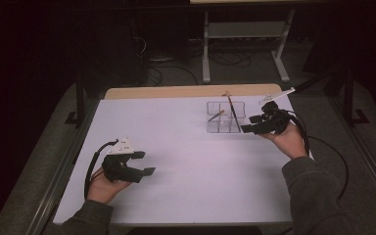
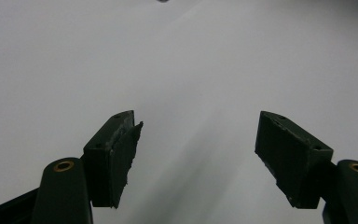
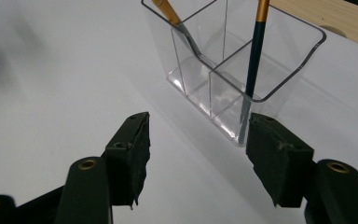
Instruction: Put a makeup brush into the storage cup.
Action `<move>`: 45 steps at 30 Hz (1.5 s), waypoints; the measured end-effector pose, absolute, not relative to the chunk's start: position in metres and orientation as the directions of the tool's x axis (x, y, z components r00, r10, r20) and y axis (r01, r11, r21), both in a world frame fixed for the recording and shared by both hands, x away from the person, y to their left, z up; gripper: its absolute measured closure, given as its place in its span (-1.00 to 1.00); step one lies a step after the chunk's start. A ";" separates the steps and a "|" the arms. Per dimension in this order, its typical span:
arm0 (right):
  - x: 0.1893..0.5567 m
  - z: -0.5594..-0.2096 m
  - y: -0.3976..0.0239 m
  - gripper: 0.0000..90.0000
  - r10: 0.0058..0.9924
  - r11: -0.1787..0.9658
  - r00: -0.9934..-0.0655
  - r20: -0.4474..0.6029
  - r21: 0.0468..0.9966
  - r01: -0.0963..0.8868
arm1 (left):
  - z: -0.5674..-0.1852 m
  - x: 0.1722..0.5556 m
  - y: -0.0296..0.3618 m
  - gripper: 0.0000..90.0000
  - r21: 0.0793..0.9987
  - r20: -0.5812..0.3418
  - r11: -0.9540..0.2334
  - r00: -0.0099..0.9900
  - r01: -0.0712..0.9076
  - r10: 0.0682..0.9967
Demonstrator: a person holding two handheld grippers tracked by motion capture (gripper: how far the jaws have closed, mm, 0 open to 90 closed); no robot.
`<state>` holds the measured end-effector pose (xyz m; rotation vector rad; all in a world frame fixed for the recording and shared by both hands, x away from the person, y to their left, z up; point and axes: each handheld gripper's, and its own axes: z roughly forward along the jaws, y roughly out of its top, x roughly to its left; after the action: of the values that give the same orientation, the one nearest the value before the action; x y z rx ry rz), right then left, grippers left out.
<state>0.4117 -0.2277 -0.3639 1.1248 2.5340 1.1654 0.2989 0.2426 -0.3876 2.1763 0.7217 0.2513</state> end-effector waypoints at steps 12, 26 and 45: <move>0.395 -0.366 -0.228 -0.18 0.668 0.416 -0.724 0.173 0.720 0.556 | -0.389 0.300 0.246 -0.38 0.756 -0.055 -0.506 0.811 0.415 0.582; 0.373 -0.374 -0.229 -0.22 0.653 0.407 -0.736 0.178 0.738 0.539 | -0.389 0.299 0.251 -0.38 0.763 -0.048 -0.494 0.799 0.417 0.599; 0.341 -0.388 -0.236 -0.33 0.663 0.381 -0.728 0.175 0.758 0.529 | -0.393 0.298 0.256 -0.40 0.754 -0.057 -0.485 0.780 0.443 0.623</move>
<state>0.3408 -0.2358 -0.3880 1.0788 2.4752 1.2689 0.2982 0.2560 -0.3928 2.1612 0.7897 0.2849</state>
